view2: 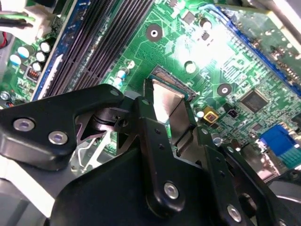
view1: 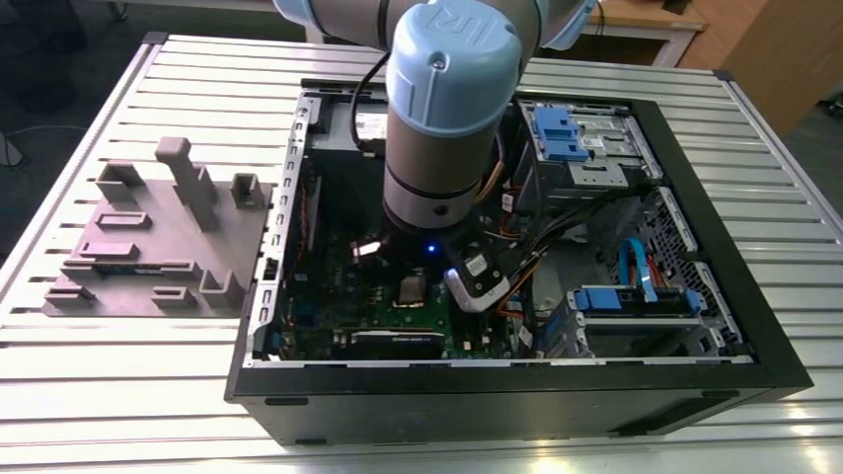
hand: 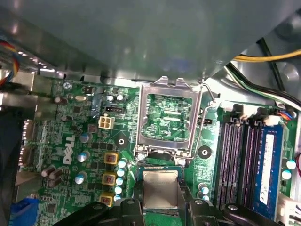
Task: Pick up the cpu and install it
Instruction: 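Place the cpu into insertion slot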
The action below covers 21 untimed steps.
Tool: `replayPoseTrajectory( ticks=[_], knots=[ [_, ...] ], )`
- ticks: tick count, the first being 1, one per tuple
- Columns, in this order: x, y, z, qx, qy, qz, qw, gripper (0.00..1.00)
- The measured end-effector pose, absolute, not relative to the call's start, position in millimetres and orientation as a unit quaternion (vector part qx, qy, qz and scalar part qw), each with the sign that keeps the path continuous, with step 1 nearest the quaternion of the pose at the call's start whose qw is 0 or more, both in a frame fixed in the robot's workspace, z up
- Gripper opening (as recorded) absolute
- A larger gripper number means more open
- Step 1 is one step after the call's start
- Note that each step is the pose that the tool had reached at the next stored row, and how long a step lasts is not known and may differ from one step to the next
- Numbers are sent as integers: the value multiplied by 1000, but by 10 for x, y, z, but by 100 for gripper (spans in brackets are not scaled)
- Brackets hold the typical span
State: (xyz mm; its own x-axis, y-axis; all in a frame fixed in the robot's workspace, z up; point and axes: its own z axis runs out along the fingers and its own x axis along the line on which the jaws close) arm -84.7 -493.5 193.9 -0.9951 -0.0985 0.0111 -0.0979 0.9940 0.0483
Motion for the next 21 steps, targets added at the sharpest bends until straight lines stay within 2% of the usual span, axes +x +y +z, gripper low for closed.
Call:
replayPoseTrajectory(
  ticks=[21],
  knots=[
    [-874, -4966, 1938, 28, -999, -24, 6, 39]
  ],
)
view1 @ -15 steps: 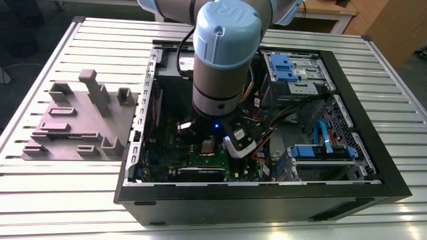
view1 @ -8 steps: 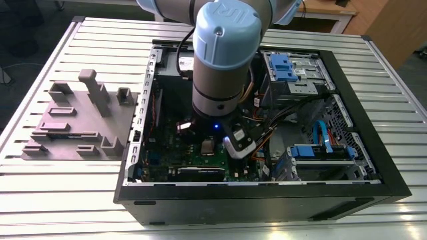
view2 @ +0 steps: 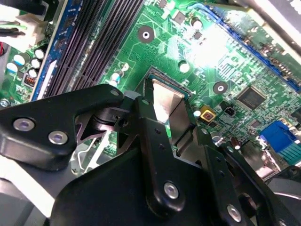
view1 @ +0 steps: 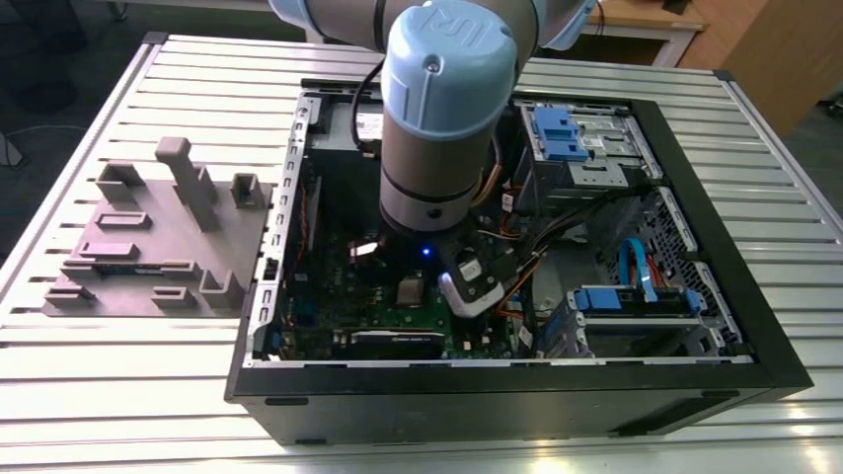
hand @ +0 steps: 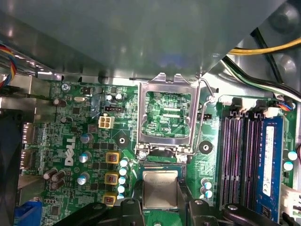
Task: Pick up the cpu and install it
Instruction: 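Place the cpu into insertion slot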
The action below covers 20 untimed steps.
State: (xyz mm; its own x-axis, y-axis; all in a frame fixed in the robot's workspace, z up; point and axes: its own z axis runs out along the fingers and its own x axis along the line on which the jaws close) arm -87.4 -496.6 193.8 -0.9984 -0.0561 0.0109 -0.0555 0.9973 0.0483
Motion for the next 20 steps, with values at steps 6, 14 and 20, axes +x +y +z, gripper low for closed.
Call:
replayPoseTrajectory(
  ticks=[6, 14, 20],
  knots=[
    [-874, -4971, 1939, 24, -999, -24, 6, 39],
    [-874, -4972, 1937, 12, -1000, -24, 6, 39],
    [-874, -4972, 1933, 11, -1000, -24, 6, 39]
  ],
)
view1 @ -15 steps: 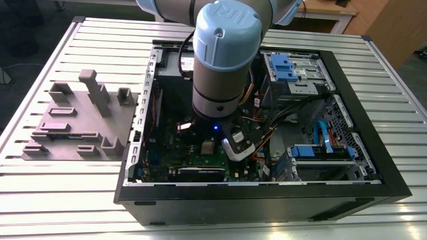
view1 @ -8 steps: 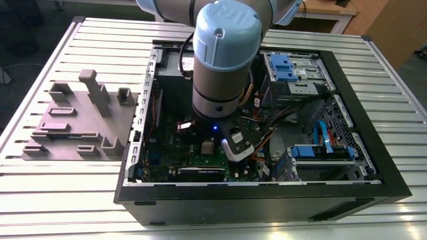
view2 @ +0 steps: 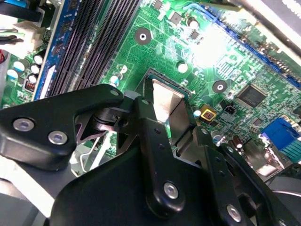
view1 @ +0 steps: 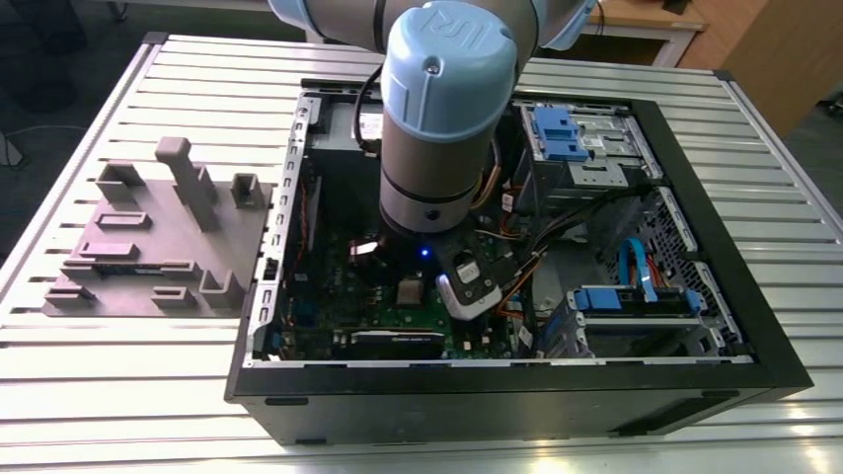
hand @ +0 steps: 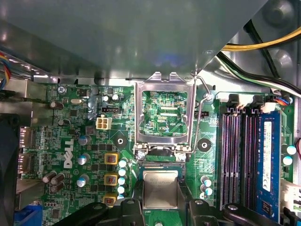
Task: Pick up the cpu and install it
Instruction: 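Place the cpu into insertion slot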
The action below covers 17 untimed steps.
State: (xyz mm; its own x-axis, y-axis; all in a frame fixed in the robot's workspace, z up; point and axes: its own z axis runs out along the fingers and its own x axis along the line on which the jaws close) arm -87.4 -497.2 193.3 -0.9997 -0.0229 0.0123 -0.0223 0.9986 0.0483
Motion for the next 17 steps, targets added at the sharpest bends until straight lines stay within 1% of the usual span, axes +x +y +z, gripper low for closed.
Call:
replayPoseTrajectory(
  ticks=[17],
  knots=[
    [-874, -4972, 1918, 9, -1000, -25, 7, 39]
  ],
)
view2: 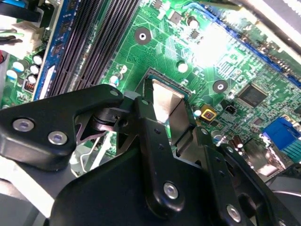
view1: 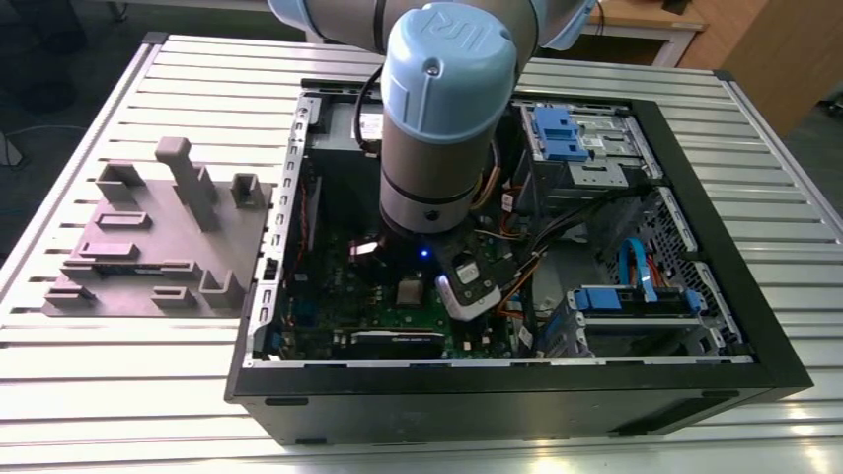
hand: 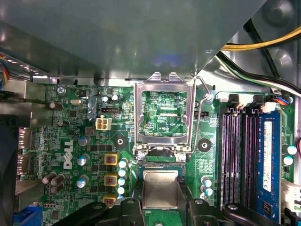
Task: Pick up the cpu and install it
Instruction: 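Place the cpu into insertion slot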
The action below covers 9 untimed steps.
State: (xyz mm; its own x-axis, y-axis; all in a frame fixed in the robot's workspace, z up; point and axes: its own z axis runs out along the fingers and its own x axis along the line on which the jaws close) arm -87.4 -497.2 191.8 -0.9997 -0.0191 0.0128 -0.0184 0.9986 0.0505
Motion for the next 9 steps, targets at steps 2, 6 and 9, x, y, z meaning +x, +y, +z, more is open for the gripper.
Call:
replayPoseTrajectory(
  ticks=[2, 6, 9],
  knots=[
    [-873, -4972, 1909, 9, -1000, -26, 7, 39],
    [-873, -4972, 1903, 9, -1000, -26, 7, 39],
    [-873, -4972, 1902, 9, -1000, -26, 7, 39]
  ],
)
